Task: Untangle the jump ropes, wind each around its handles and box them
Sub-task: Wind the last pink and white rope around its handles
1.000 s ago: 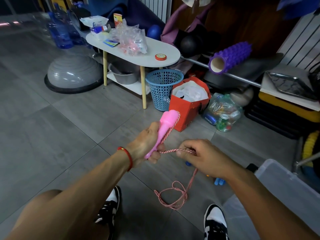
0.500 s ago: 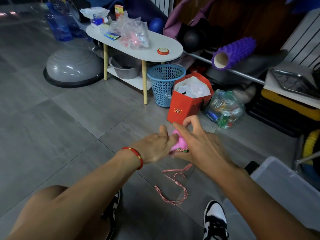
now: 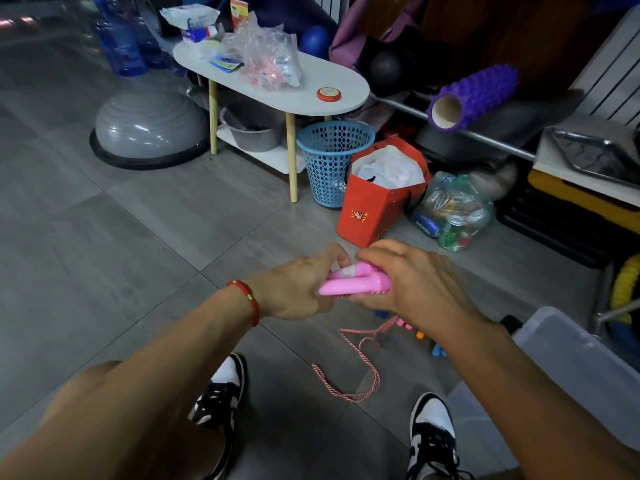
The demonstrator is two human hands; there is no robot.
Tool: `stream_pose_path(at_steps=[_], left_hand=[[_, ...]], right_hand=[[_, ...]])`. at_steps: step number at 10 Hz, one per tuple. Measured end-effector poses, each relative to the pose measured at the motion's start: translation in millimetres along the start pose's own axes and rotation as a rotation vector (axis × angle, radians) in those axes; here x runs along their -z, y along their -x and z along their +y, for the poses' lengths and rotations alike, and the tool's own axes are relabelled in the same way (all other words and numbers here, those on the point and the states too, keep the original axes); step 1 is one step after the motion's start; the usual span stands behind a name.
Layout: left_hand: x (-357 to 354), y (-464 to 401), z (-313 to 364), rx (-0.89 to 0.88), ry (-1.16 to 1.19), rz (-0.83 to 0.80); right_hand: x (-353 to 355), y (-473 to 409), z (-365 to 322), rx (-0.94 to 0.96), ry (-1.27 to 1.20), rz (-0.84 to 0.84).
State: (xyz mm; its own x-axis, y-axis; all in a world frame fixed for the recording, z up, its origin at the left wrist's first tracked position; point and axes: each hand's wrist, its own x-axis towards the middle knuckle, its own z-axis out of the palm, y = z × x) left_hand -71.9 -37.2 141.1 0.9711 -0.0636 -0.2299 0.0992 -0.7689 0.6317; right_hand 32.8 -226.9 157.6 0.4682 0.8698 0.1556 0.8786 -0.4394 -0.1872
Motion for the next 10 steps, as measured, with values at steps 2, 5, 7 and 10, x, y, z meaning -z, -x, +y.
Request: stream_pose_path(at_steps=[2, 5, 7, 10], left_hand=[[-5.8, -9.7, -18.3, 0.044, -0.030, -0.006], [-153.3, -101.4, -320.4, 0.369, 0.383, -0.084], [-20.7, 19.0, 18.2, -0.056, 0.617, -0.214], [-2.8, 17.3, 17.1, 0.042, 0.955, -0.007]], right_hand=[[9.8, 4.8, 1.9, 0.047, -0.090, -0.098], [36.3, 3.4, 14.6, -0.001, -0.707, -0.181], [21.4, 4.4, 40.9, -0.213, -1.075, -0.341], [-5.7, 18.6, 11.6, -0.249, -0.870, -0.489]])
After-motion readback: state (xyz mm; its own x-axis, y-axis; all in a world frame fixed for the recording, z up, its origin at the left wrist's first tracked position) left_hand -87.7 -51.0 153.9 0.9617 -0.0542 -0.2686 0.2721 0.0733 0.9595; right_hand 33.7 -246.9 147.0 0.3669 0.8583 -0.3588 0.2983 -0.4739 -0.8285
